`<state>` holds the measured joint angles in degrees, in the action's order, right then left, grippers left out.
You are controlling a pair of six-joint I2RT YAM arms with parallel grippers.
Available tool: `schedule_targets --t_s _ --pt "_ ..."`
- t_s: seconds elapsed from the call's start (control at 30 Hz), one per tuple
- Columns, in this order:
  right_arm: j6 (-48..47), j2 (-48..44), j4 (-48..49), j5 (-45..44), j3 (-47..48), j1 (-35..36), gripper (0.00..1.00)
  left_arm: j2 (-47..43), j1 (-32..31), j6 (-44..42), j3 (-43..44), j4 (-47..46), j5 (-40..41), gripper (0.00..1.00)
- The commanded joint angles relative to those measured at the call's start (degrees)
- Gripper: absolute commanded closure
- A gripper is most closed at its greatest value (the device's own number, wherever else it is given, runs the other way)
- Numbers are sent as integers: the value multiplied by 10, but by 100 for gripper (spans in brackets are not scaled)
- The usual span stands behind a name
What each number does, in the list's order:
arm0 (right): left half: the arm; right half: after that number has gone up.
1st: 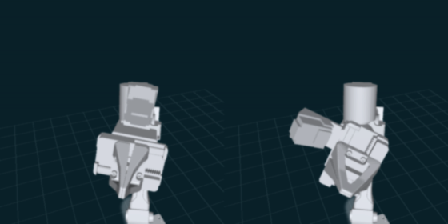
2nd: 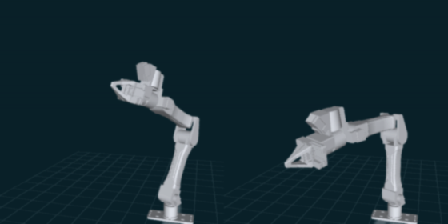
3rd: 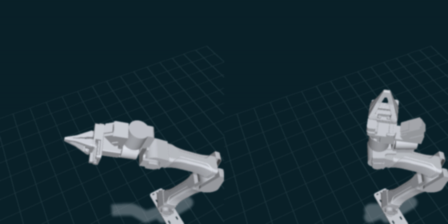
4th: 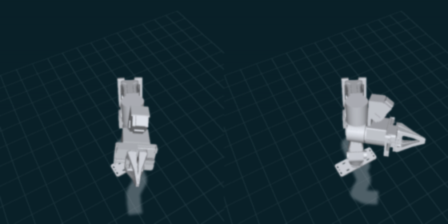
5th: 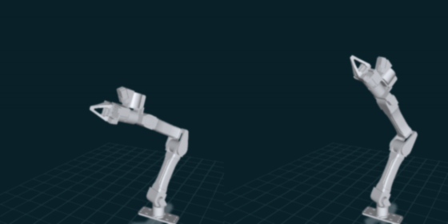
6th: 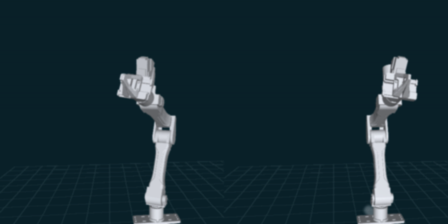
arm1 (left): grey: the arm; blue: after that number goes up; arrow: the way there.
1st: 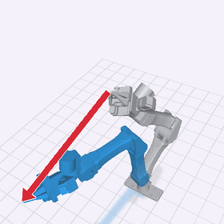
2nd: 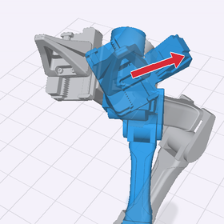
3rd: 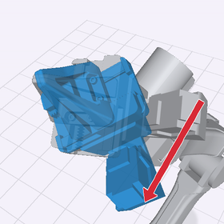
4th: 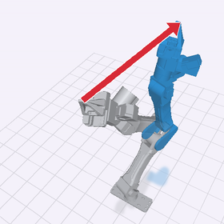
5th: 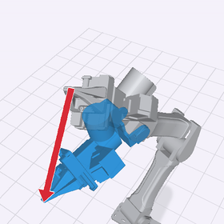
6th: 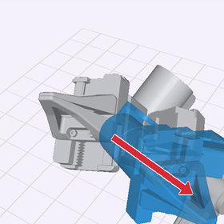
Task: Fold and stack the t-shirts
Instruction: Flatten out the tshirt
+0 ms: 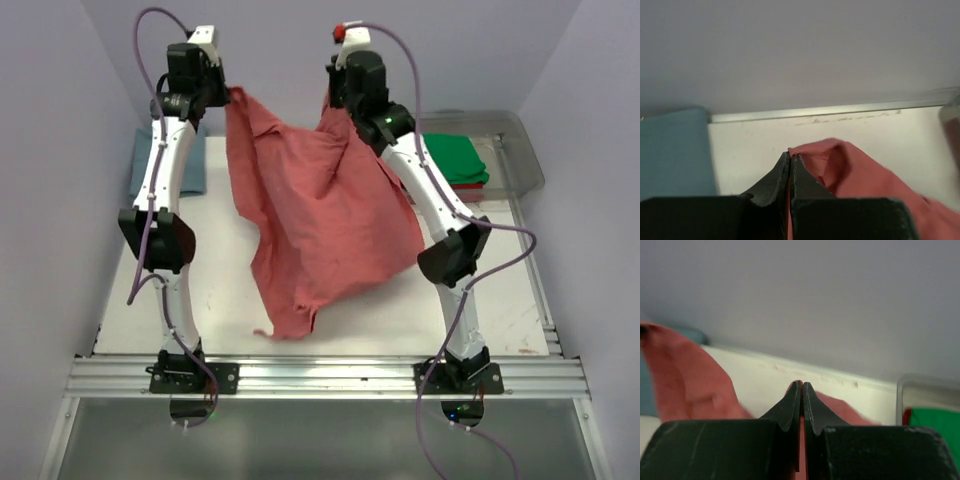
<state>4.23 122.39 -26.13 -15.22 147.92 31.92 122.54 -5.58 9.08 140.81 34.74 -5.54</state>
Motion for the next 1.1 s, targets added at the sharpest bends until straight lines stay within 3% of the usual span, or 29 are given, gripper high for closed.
schedule_targets --t_s 0.0,0.07,0.13,0.23,0.27,0.33,0.4,0.43,0.5,0.7,0.8,1.07 --pt "-4 -59 45 -68 -67 -7 100 -118 38 22 -16 -81 -1 100" --pt "-19 -155 118 -68 -150 -5 100 -216 38 2 -107 -143 14 100" --pt "-38 -226 187 -68 -292 3 100 -299 38 -13 -141 -156 24 100" --pt "-67 -332 205 -68 -430 7 100 -407 38 -30 -231 -164 42 100" --pt "-74 -365 205 -72 -458 7 100 -433 38 -29 -299 -167 51 100" --pt "-78 -385 202 -82 -528 7 100 -513 38 -21 -373 -184 53 100" --pt "-80 -394 173 -88 -579 6 100 -590 37 6 -535 -205 54 100" --pt "-77 -390 163 -89 -590 6 100 -628 37 13 -571 -209 54 100" --pt "-69 -382 137 -83 -607 6 100 -651 35 30 -651 -189 75 100" --pt "-16 -307 21 -79 -640 6 100 -668 34 75 -777 -72 84 100" --pt "17 -301 -28 -36 -671 8 100 -693 33 100 -819 -14 63 100" --pt "60 -363 -139 -53 -783 51 100 -782 34 126 -822 154 33 100"
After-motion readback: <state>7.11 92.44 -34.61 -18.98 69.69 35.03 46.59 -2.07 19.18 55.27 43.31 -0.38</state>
